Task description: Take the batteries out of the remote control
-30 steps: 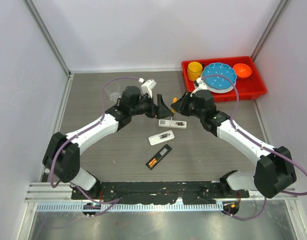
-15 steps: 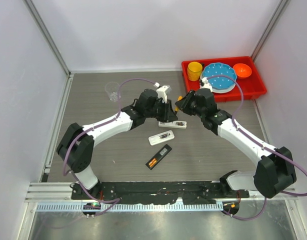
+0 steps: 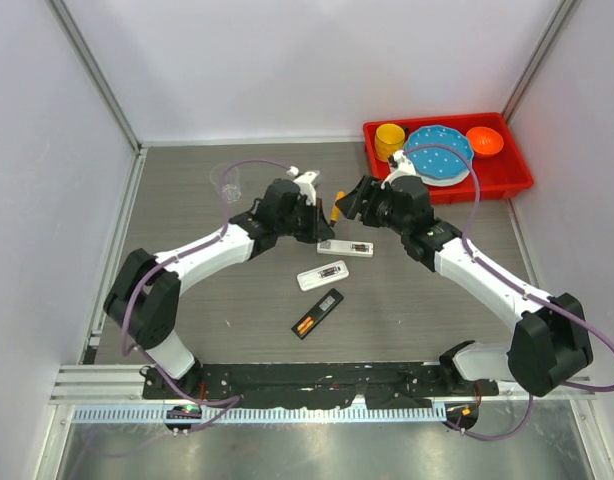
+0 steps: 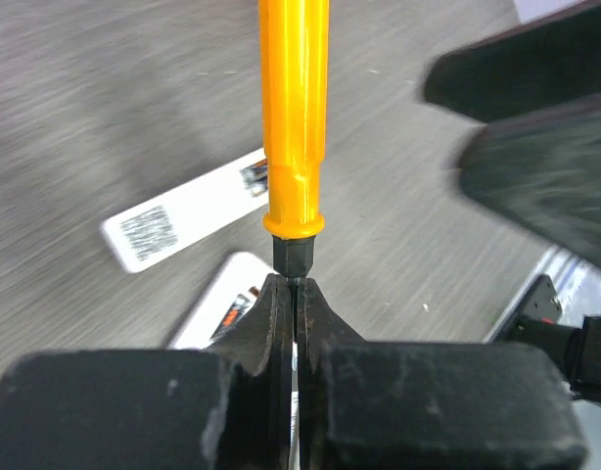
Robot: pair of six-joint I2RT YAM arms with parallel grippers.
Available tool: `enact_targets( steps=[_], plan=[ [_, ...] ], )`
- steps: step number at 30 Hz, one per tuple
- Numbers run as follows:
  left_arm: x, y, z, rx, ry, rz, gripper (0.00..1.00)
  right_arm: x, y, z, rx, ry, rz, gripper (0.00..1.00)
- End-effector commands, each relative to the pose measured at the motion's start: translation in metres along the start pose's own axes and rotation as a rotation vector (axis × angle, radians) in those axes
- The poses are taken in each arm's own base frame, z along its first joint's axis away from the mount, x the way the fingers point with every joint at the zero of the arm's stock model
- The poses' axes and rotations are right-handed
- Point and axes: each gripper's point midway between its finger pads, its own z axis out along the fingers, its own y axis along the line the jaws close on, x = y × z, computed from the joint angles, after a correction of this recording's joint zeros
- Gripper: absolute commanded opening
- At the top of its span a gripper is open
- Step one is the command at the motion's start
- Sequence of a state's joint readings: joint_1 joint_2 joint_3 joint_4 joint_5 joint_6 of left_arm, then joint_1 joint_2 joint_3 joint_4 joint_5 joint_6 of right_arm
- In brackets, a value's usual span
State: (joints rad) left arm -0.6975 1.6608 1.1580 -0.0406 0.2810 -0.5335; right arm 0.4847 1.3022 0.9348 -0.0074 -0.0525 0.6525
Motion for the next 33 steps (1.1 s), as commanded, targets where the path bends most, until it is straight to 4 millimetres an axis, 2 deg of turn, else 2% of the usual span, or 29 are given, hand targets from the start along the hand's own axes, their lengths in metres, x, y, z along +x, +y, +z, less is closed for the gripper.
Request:
enact_targets(
  steps=[1, 2, 3, 4, 5, 6, 7, 8, 9, 10, 11, 12, 18, 23, 25, 32, 33],
  plan=[
    [-0.028, 0.021, -0.036, -0.03, -0.092, -0.024, 0.0, -0.026, 0.02, -0.009, -0.086, -0.087, -0.169, 0.73],
    [-0.031, 0.03, -0.042, -0.032, -0.099, -0.04, 0.0, -0.032, 0.019, -0.009, -0.065, -0.086, -0.156, 0.78],
    [-0.027, 0.035, -0.045, -0.034, -0.093, -0.05, 0.0, -0.032, 0.013, -0.008, -0.051, -0.065, -0.147, 0.78],
    [-0.035, 0.04, -0.055, -0.035, -0.119, -0.06, 0.0, -0.028, 0.012, -0.007, -0.058, -0.035, -0.138, 0.79],
    [-0.035, 0.039, -0.06, -0.011, -0.119, -0.064, 0.0, -0.022, 0.015, -0.005, -0.095, 0.004, -0.128, 0.85],
    [-0.031, 0.041, -0.065, 0.001, -0.112, -0.074, 0.0, -0.023, 0.019, -0.004, -0.132, 0.015, -0.117, 0.85],
    [-0.038, 0.044, -0.075, 0.011, -0.137, -0.079, 0.0, -0.029, 0.019, -0.003, -0.163, -0.001, -0.104, 0.85],
    [-0.037, 0.037, -0.081, 0.061, -0.134, -0.081, 0.0, -0.024, 0.018, -0.001, -0.186, 0.016, -0.07, 0.85],
    [-0.033, 0.038, -0.085, 0.083, -0.13, -0.085, 0.0, -0.028, 0.033, -0.004, -0.292, 0.01, -0.065, 0.85],
    [-0.04, 0.038, -0.092, 0.109, -0.158, -0.075, 0.0, -0.032, 0.033, -0.005, -0.324, -0.003, -0.047, 0.85],
    [-0.042, 0.031, -0.101, 0.146, -0.172, -0.059, 0.0, -0.027, 0.035, -0.006, -0.358, 0.014, -0.005, 0.85],
    [-0.035, 0.025, -0.105, 0.192, -0.155, -0.052, 0.0, -0.03, 0.047, -0.009, -0.439, 0.005, -0.019, 0.85],
    [-0.031, -0.013, -0.13, 0.377, -0.146, 0.038, 0.0, -0.029, 0.097, -0.022, -0.702, 0.029, -0.023, 0.78],
    [-0.034, -0.035, -0.143, 0.498, -0.173, 0.074, 0.0, -0.019, 0.131, -0.023, -0.821, 0.072, -0.052, 0.69],
    [-0.035, -0.041, -0.148, 0.525, -0.183, 0.089, 0.0, -0.018, 0.133, -0.021, -0.834, 0.081, -0.022, 0.63],
    [-0.031, -0.052, -0.149, 0.573, -0.162, 0.107, 0.0, -0.025, 0.153, -0.035, -0.981, 0.056, 0.02, 0.56],
    [-0.03, -0.054, -0.149, 0.578, -0.159, 0.109, 0.0, -0.024, 0.155, -0.037, -0.995, 0.061, 0.024, 0.49]
  ],
)
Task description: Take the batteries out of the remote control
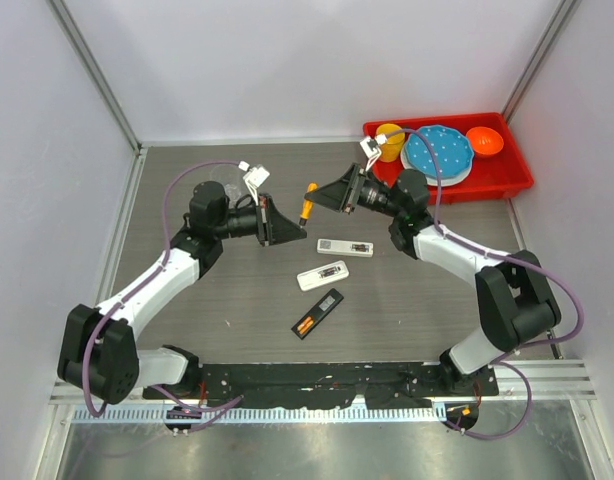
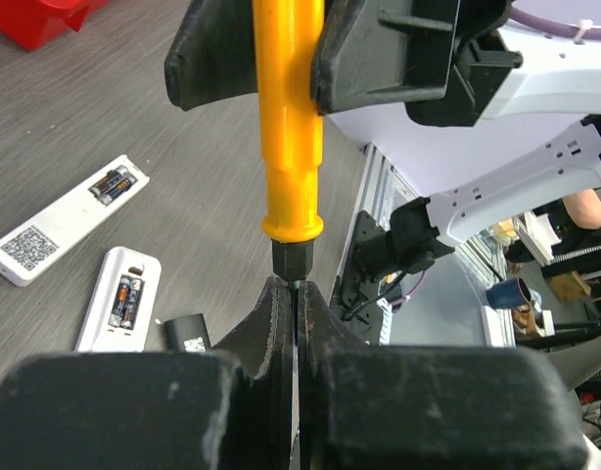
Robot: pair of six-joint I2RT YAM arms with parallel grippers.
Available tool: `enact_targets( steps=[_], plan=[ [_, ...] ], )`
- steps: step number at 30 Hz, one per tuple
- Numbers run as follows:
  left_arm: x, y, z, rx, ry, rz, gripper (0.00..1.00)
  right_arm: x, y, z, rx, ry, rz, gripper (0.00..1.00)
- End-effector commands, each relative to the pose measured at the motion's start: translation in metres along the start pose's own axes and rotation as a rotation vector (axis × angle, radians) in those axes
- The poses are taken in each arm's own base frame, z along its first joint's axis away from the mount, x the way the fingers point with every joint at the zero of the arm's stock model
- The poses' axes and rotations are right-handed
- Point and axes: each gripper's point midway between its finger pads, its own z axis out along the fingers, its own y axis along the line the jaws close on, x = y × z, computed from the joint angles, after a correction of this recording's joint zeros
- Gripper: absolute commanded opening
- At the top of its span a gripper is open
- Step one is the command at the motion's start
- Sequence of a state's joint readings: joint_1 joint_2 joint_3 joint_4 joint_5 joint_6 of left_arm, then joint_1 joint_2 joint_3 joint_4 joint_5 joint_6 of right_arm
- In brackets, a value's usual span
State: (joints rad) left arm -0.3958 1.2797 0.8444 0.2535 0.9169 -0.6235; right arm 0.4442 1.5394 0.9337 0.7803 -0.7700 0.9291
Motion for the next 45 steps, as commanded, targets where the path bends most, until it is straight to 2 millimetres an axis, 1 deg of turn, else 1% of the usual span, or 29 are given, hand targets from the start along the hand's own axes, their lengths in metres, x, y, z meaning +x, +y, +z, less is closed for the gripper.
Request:
enact_targets(
  steps=[1, 2, 3, 4, 5, 7, 8, 9, 10, 12, 13, 15, 19, 22, 23, 26, 28, 29, 30, 32, 34, 35, 37, 38, 41, 42, 43, 44, 45],
  plan=[
    [-0.008, -0.029, 0.0, 0.105, -0.008, 0.08, 0.0, -0.02, 0.042, 0.007, -0.178, -0.041, -0.043, 0.42],
    [-0.008, -0.029, 0.001, 0.106, -0.007, 0.08, 0.0, -0.021, 0.045, 0.007, -0.195, -0.042, -0.034, 0.33],
    [-0.009, -0.029, 0.001, 0.105, -0.01, 0.082, 0.0, -0.02, 0.045, 0.008, -0.203, -0.035, -0.03, 0.08],
    [-0.009, -0.029, 0.001, 0.1, -0.011, 0.08, 0.0, -0.019, 0.046, 0.007, -0.209, -0.034, -0.027, 0.01],
    [-0.01, -0.03, 0.0, 0.097, -0.016, 0.093, 0.0, -0.019, 0.047, 0.007, -0.213, -0.032, -0.026, 0.01],
    [-0.01, -0.025, 0.0, 0.067, -0.016, 0.086, 0.22, -0.017, 0.046, 0.005, -0.202, -0.03, -0.035, 0.01],
    [-0.013, -0.026, -0.001, 0.056, -0.025, 0.094, 0.38, -0.014, 0.04, 0.005, -0.169, -0.022, -0.016, 0.01],
    [-0.013, -0.023, -0.002, 0.039, -0.03, 0.099, 0.57, -0.014, 0.034, 0.005, -0.14, -0.025, -0.048, 0.01],
    [-0.014, -0.024, -0.002, 0.034, -0.036, 0.107, 0.64, -0.017, 0.035, 0.004, -0.116, -0.042, -0.06, 0.01],
    [-0.018, -0.023, -0.003, 0.018, -0.057, 0.118, 0.77, -0.013, 0.021, 0.002, -0.035, -0.035, -0.076, 0.01],
    [-0.021, -0.022, -0.003, 0.006, -0.069, 0.122, 0.8, -0.016, 0.024, 0.0, -0.016, -0.05, -0.091, 0.01],
    [-0.024, -0.02, -0.002, -0.001, -0.079, 0.129, 0.8, -0.013, 0.021, -0.001, 0.026, -0.044, -0.093, 0.01],
    [-0.031, -0.012, 0.006, -0.011, -0.08, 0.121, 0.77, -0.009, 0.018, -0.003, 0.094, -0.038, -0.123, 0.01],
    [-0.036, -0.008, 0.012, -0.007, -0.077, 0.119, 0.72, -0.009, 0.02, -0.004, 0.114, -0.044, -0.117, 0.01],
    [-0.04, -0.01, 0.013, -0.002, -0.08, 0.124, 0.71, -0.007, 0.019, -0.004, 0.123, -0.04, -0.111, 0.01],
    [-0.043, -0.01, 0.02, 0.011, -0.081, 0.13, 0.63, -0.003, 0.019, -0.001, 0.128, -0.03, -0.105, 0.01],
    [-0.043, -0.012, 0.023, 0.019, -0.078, 0.132, 0.51, 0.001, 0.019, -0.001, 0.127, -0.022, -0.099, 0.01],
    [-0.042, -0.01, 0.025, 0.02, -0.072, 0.128, 0.25, 0.003, 0.018, -0.001, 0.13, -0.022, -0.095, 0.01],
    [-0.041, -0.008, 0.026, 0.019, -0.067, 0.124, 0.16, 0.002, 0.019, -0.001, 0.128, -0.024, -0.097, 0.01],
    [-0.039, -0.007, 0.026, 0.017, -0.061, 0.118, 0.0, 0.003, 0.021, -0.002, 0.124, -0.019, -0.103, 0.01],
    [-0.036, -0.005, 0.025, 0.012, -0.059, 0.119, 0.0, 0.002, 0.024, -0.002, 0.111, -0.013, -0.126, 0.03],
    [-0.035, -0.005, 0.024, 0.009, -0.056, 0.117, 0.0, 0.002, 0.027, -0.002, 0.101, -0.011, -0.135, 0.15],
    [-0.033, -0.006, 0.023, 0.01, -0.048, 0.122, 0.0, 0.001, 0.03, -0.005, 0.1, -0.011, -0.158, 0.31],
    [-0.031, -0.007, 0.021, 0.009, -0.044, 0.119, 0.0, -0.001, 0.029, -0.007, 0.104, -0.015, -0.168, 0.48],
    [-0.029, -0.013, 0.019, 0.029, -0.03, 0.131, 0.0, -0.005, 0.035, -0.013, 0.085, -0.018, -0.191, 0.69],
    [-0.029, -0.017, 0.019, 0.042, -0.028, 0.137, 0.0, -0.006, 0.035, -0.016, 0.078, -0.018, -0.196, 0.71],
    [-0.027, -0.02, 0.018, 0.059, -0.019, 0.14, 0.0, -0.009, 0.04, -0.017, 0.058, -0.026, -0.211, 0.72],
    [-0.026, -0.023, 0.017, 0.074, -0.016, 0.146, 0.0, -0.007, 0.048, -0.019, 0.021, -0.01, -0.22, 0.73],
    [-0.026, -0.027, 0.016, 0.087, -0.014, 0.152, 0.0, -0.006, 0.048, -0.021, 0.007, -0.006, -0.222, 0.73]
  ],
)
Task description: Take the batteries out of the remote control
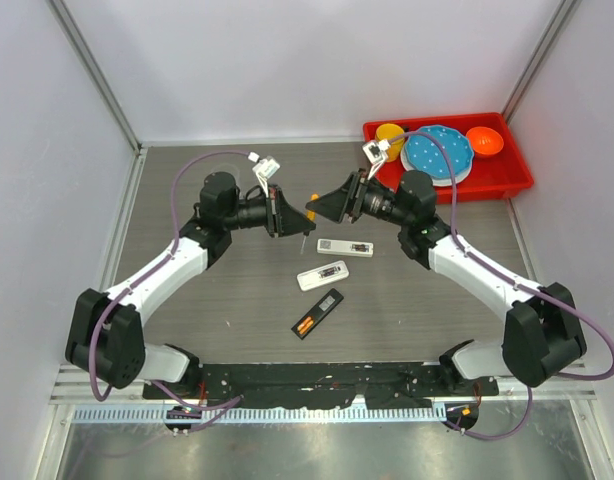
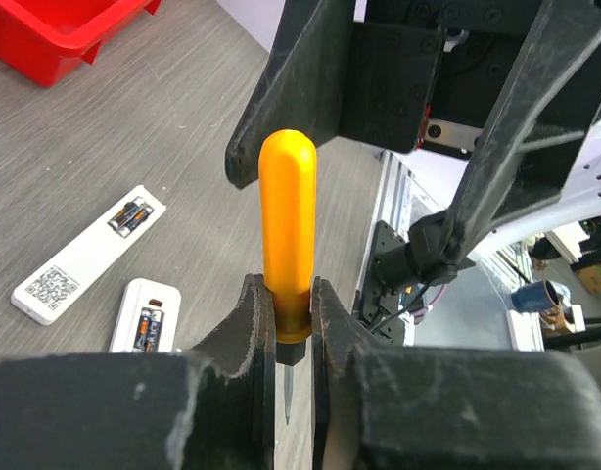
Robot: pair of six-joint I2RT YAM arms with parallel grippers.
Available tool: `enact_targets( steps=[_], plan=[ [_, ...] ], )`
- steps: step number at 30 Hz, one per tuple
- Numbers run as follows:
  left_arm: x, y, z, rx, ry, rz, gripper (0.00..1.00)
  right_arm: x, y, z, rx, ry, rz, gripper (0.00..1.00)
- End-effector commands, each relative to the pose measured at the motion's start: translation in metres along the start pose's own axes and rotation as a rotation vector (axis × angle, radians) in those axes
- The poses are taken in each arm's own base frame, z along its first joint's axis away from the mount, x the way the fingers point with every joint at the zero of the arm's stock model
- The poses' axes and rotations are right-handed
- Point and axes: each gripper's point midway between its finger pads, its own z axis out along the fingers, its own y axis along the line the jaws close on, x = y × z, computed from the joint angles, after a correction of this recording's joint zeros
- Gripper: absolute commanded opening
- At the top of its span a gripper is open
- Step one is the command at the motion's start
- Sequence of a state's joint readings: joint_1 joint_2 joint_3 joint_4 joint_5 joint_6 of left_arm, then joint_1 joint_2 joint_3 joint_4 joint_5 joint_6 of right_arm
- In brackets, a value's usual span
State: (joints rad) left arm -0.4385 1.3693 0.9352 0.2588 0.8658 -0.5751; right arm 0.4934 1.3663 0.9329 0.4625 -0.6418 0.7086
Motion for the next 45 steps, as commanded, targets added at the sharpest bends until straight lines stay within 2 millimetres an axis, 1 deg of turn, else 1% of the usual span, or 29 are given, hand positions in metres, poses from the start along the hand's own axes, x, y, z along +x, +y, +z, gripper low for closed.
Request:
enact_targets(
  steps=[1, 3, 7, 8, 9, 16, 18, 19, 20, 22, 25, 26, 27, 28, 29, 30, 31, 32, 33, 34, 35, 36, 38, 39, 41, 42, 43, 44, 45],
  plan=[
    [-0.013, -0.035, -0.008, 0.108, -0.013, 0.092, 0.0, -0.017, 0.036, -0.014, -0.148, -0.035, -0.113, 0.73],
    [-0.013, -0.043, -0.01, 0.149, -0.013, 0.11, 0.0, -0.013, 0.044, -0.017, -0.191, -0.009, -0.126, 0.72],
    [-0.015, -0.057, -0.014, 0.212, -0.014, 0.13, 0.0, -0.009, 0.054, -0.019, -0.259, 0.017, -0.129, 0.54],
    [-0.016, -0.06, -0.014, 0.224, -0.016, 0.132, 0.0, -0.008, 0.055, -0.019, -0.266, 0.02, -0.114, 0.51],
    [-0.016, -0.063, -0.015, 0.235, -0.012, 0.135, 0.0, -0.005, 0.056, -0.02, -0.277, 0.026, -0.105, 0.5],
    [-0.013, -0.069, -0.014, 0.265, 0.003, 0.139, 0.0, -0.01, 0.069, -0.022, -0.346, 0.007, -0.086, 0.37],
    [-0.013, -0.07, -0.014, 0.268, 0.004, 0.139, 0.0, -0.01, 0.069, -0.021, -0.349, 0.009, -0.07, 0.36],
    [-0.012, -0.071, -0.014, 0.271, 0.005, 0.141, 0.0, -0.01, 0.068, -0.02, -0.354, 0.009, -0.067, 0.31],
    [-0.013, -0.071, -0.014, 0.27, 0.003, 0.142, 0.0, -0.009, 0.069, -0.02, -0.36, 0.014, -0.065, 0.23],
    [-0.014, -0.071, -0.014, 0.268, 0.0, 0.144, 0.0, -0.009, 0.069, -0.019, -0.366, 0.024, -0.056, 0.01],
    [-0.013, -0.07, -0.014, 0.262, -0.002, 0.14, 0.0, -0.007, 0.067, -0.018, -0.361, 0.027, -0.052, 0.01],
    [-0.014, -0.069, -0.013, 0.258, -0.003, 0.139, 0.03, -0.008, 0.068, -0.019, -0.359, 0.023, -0.06, 0.01],
    [-0.012, -0.068, -0.014, 0.254, -0.003, 0.136, 0.1, -0.006, 0.064, -0.018, -0.338, 0.031, -0.046, 0.01],
    [-0.011, -0.067, -0.014, 0.247, -0.004, 0.137, 0.34, -0.007, 0.06, -0.017, -0.321, 0.026, -0.075, 0.01],
    [-0.013, -0.063, -0.013, 0.222, -0.017, 0.138, 0.46, -0.012, 0.058, -0.017, -0.289, 0.004, -0.084, 0.01],
    [-0.011, -0.059, -0.013, 0.2, -0.021, 0.136, 0.55, -0.006, 0.046, -0.015, -0.228, 0.026, -0.061, 0.01],
    [-0.009, -0.057, -0.015, 0.173, -0.019, 0.124, 0.69, -0.006, 0.041, -0.015, -0.19, 0.025, -0.07, 0.01],
    [-0.013, -0.048, -0.014, 0.114, -0.047, 0.14, 0.75, -0.007, 0.032, -0.015, -0.146, 0.016, -0.113, 0.01],
    [-0.011, -0.042, -0.015, 0.077, -0.049, 0.129, 0.79, -0.016, 0.026, -0.016, -0.084, -0.022, -0.125, 0.01],
    [-0.009, -0.039, -0.019, 0.04, -0.053, 0.124, 0.86, -0.011, 0.015, -0.017, -0.018, -0.01, -0.102, 0.01],
    [-0.003, -0.033, -0.02, 0.012, -0.052, 0.122, 0.88, -0.012, 0.008, -0.019, 0.016, -0.017, -0.13, 0.01],
    [-0.005, -0.025, -0.022, -0.037, -0.073, 0.119, 0.89, -0.013, -0.002, -0.022, 0.089, -0.03, -0.124, 0.01],
    [0.006, -0.012, -0.028, -0.115, -0.063, 0.108, 0.93, -0.012, -0.013, -0.028, 0.155, -0.039, -0.127, 0.01],
    [0.008, 0.0, -0.03, -0.181, -0.075, 0.103, 0.93, -0.009, -0.02, -0.031, 0.197, -0.035, -0.132, 0.01],
    [0.026, 0.018, -0.036, -0.283, -0.041, 0.076, 0.93, -0.009, -0.036, -0.038, 0.282, -0.055, -0.128, 0.01],
    [0.034, 0.022, -0.034, -0.313, -0.017, 0.093, 0.93, -0.006, -0.042, -0.041, 0.313, -0.054, -0.128, 0.01],
    [0.046, 0.039, -0.039, -0.422, 0.012, 0.077, 0.94, -0.008, -0.049, -0.045, 0.355, -0.076, -0.126, 0.01],
    [0.053, 0.044, -0.039, -0.462, 0.034, 0.081, 0.93, -0.004, -0.057, -0.05, 0.385, -0.075, -0.117, 0.01],
    [0.068, 0.043, -0.032, -0.472, 0.081, 0.098, 0.94, -0.001, -0.061, -0.052, 0.403, -0.075, -0.111, 0.01]
  ],
)
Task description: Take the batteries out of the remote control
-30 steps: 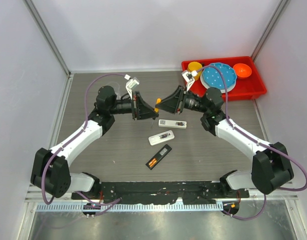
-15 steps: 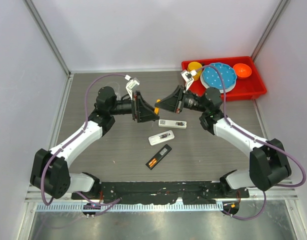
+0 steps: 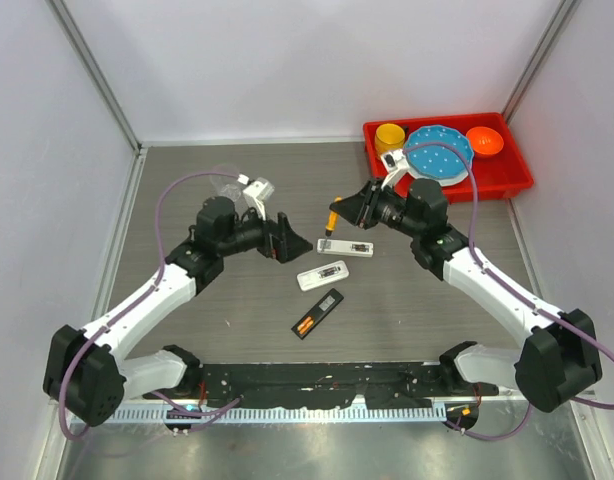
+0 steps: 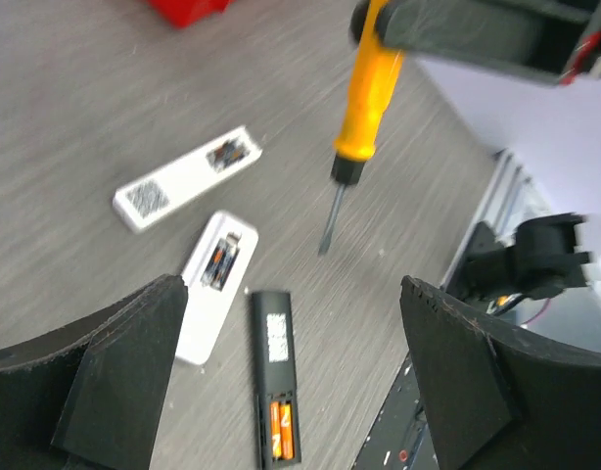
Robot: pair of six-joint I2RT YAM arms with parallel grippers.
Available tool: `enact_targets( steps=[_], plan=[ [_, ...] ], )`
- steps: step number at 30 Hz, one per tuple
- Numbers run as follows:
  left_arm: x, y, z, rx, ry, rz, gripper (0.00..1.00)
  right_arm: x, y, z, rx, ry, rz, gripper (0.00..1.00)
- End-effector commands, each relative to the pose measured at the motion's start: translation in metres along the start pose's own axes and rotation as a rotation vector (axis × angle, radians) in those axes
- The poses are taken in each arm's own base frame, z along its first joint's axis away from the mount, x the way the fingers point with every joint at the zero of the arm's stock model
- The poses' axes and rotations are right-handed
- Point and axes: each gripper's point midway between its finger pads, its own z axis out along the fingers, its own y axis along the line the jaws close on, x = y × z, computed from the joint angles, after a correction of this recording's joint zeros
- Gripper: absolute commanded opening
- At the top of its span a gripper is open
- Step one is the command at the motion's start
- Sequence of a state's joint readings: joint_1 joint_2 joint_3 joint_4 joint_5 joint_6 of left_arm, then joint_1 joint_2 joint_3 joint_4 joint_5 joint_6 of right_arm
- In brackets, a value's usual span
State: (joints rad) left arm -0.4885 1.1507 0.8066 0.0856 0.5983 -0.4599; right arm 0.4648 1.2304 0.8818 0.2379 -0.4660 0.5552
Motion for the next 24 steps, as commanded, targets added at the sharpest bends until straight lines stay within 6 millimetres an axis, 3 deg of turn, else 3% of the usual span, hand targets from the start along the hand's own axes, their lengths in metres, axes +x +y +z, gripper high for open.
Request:
enact_targets(
  steps=[1, 6, 8, 9, 11, 12, 17, 24],
  plan=[
    [0.054, 0.046, 0.001, -0.329, 0.141, 0.057, 0.94, 0.0, -0.037, -0.014, 0.199, -0.053, -0.029, 0.01],
    [0.106, 0.04, 0.016, -0.376, 0.267, 0.095, 0.95, 0.011, -0.067, -0.025, 0.289, -0.05, 0.008, 0.01],
    [0.12, 0.04, 0.018, -0.399, 0.287, 0.112, 0.95, 0.018, -0.075, -0.028, 0.302, -0.038, 0.026, 0.01],
    [0.13, 0.029, 0.022, -0.37, 0.306, 0.134, 0.95, 0.02, -0.078, -0.029, 0.306, -0.032, 0.033, 0.01],
    [0.145, 0.031, 0.024, -0.415, 0.326, 0.16, 0.95, 0.025, -0.085, -0.032, 0.318, -0.024, 0.048, 0.01],
    [0.157, 0.021, 0.026, -0.401, 0.346, 0.184, 0.95, 0.026, -0.086, -0.032, 0.312, -0.022, 0.054, 0.01],
    [0.192, 0.013, 0.024, -0.449, 0.391, 0.243, 0.94, 0.034, -0.09, -0.032, 0.304, -0.007, 0.07, 0.01],
    [0.231, 0.012, 0.012, -0.468, 0.451, 0.227, 0.79, 0.034, -0.09, -0.031, 0.293, -0.008, 0.077, 0.01]
  ],
)
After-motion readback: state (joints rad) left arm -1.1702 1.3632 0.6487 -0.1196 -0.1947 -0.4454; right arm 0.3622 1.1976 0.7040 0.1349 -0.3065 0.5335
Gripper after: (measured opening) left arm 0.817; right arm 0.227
